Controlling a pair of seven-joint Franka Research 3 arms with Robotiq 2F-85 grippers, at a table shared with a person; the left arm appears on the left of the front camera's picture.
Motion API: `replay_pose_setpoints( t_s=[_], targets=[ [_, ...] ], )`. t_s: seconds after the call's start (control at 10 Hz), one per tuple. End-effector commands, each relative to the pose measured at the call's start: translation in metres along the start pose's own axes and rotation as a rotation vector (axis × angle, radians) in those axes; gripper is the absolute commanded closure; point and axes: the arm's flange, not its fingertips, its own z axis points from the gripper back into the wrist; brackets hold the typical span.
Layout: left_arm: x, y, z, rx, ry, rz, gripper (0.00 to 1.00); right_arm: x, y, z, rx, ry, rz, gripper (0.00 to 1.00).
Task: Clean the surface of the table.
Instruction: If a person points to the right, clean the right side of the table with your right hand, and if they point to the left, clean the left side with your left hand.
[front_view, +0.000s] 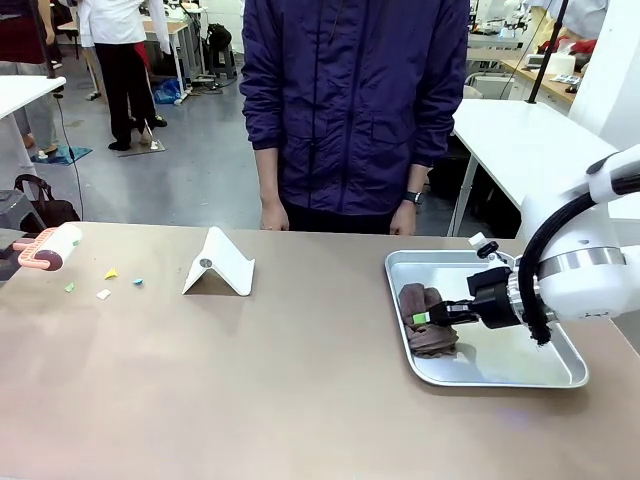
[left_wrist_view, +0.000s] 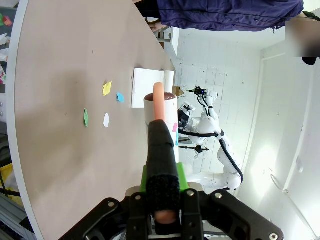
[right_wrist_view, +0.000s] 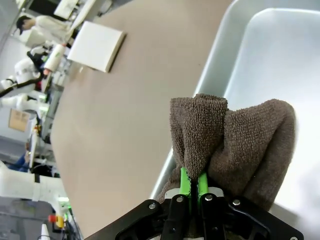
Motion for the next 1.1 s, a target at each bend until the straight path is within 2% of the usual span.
replay_pose_setpoints(
  t_s=[0.0, 0.2, 0.3, 0.6, 1.0],
  targets=[
    [-0.003, -0.003, 0.0, 0.004, 0.012, -0.018, 1.0, -0.014, 0.003, 0.0, 0.0, 0.082, -0.005, 0.94],
    [-0.003, -0.003, 0.0, 0.004, 0.012, -0.018, 1.0, 0.0, -0.009, 0.02, -0.028, 0.011, -0.022, 0.94],
    [-0.003, -0.003, 0.0, 0.004, 0.012, -0.018, 1.0, 0.011, -0.014, 0.036, 0.0, -0.043, -0.06, 0.94],
    [-0.003, -0.003, 0.0, 0.004, 0.012, -0.018, 1.0, 0.042, -0.021, 0.124, 0.297, -0.208, -0.29, 0.94],
    [-0.003, -0.003, 0.0, 0.004, 0.012, -0.018, 1.0, 0.05, -0.032, 0.218, 0.619, -0.277, -0.535, 0.94]
  ],
)
